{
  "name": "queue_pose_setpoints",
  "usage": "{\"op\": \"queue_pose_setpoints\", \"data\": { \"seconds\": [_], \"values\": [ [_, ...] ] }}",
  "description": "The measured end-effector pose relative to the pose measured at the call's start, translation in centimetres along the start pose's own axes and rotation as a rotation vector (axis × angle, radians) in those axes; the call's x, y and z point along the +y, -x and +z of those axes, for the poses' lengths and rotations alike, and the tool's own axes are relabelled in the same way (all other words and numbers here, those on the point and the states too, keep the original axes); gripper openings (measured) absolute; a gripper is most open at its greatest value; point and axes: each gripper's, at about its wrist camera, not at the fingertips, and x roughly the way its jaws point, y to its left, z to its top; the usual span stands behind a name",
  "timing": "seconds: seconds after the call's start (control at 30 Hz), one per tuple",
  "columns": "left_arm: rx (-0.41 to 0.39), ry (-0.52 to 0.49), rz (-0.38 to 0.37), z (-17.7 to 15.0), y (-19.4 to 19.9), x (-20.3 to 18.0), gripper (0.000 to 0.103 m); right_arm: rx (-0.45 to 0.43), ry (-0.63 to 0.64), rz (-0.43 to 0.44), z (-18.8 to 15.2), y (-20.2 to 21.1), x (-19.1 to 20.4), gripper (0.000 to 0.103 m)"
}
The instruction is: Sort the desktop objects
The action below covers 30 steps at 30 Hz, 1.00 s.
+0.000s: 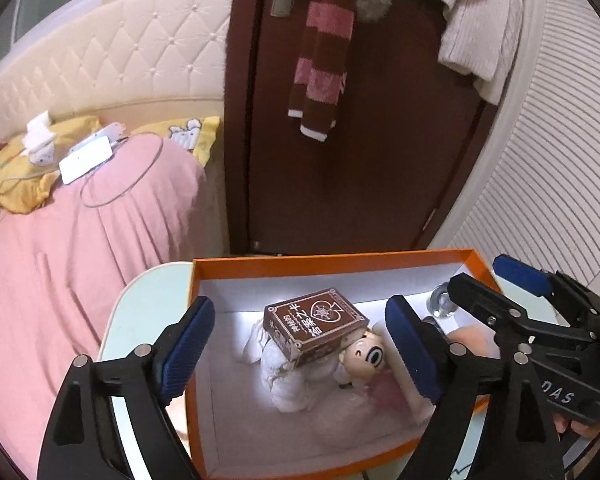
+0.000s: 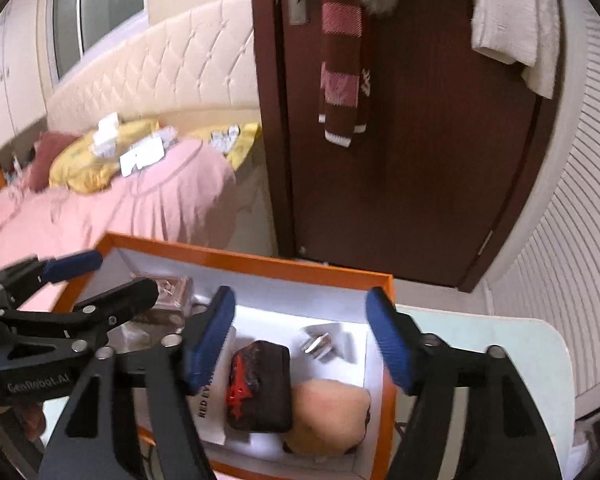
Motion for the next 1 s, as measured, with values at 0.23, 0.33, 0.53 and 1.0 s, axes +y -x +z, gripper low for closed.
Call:
{"op": "queue_pose_setpoints", "data": {
  "seconds": [0.23,0.33,0.53,1.0],
  "values": [
    [-0.037,-0.059,0.023,-1.2,3.7,-1.5,0.090,-0.055,-0.012,0.006,-0.4,3.5,0.1,0.073],
    [-0.044,-0.061,0.008,-2.5,5.5,-2.1,0.092,-0.058,-0.030,0.023,-1.2,5.2,0.1,0.073],
    [-0.017,-0.041,0.014,-6.2,7.4,-2.6,0.093,-0.059,-0.037,0.028,-3.8,8.0,0.1,0.073],
    [0.133,-0.073,0.118,-12.2,2.8,-3.5,0.097,0.092,-0.044,-0.090,-11.3,5.9,-0.1,0.073]
  ]
}}
